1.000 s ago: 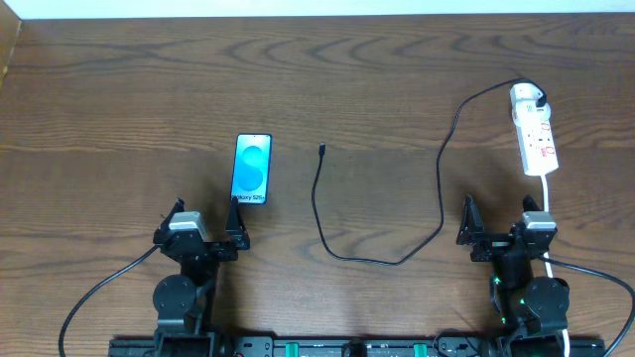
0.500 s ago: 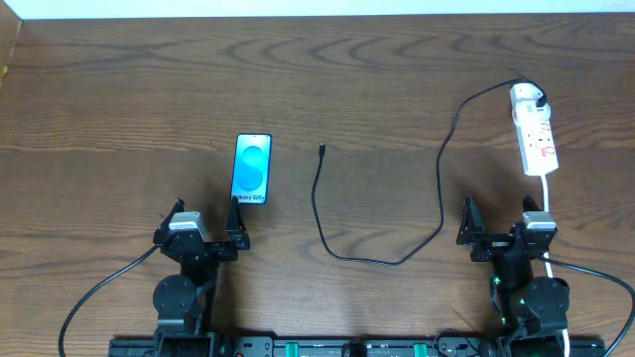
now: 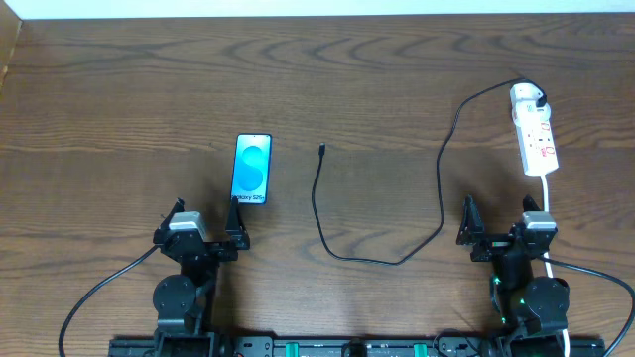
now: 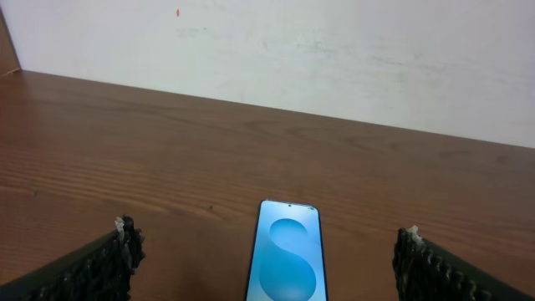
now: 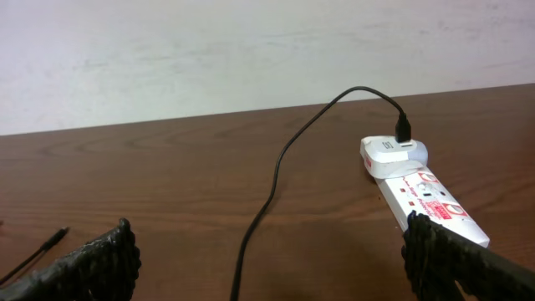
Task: Plug charger to phone and switch on socket
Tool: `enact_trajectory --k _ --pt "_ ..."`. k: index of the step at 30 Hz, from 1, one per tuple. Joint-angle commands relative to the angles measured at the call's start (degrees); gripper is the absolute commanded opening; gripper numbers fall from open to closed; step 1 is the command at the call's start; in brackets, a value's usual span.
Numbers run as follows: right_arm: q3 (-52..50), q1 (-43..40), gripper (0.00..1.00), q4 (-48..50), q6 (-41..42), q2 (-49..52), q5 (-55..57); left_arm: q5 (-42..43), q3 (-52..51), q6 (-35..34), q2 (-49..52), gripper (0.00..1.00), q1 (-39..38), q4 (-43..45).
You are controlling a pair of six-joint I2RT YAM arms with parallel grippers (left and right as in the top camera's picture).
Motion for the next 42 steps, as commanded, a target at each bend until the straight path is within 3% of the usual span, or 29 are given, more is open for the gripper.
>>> enact_trajectory --k 1,35,42 --pt "-0.1 -0.3 0.99 -0.2 -0.2 -0.2 -0.1 -1.0 -0.5 0.5 0.0 0.98 0.0 -2.8" --pt "-0.1 -0.3 0.99 -0.2 -0.2 -0.2 -0.1 -1.1 -0.5 0.7 0.0 0.98 0.0 -2.8" --pt "-0.1 -0.3 0.99 -0.2 -0.2 -0.2 -0.1 -4.2 -0.5 2.9 0.0 0.98 0.0 -2.8"
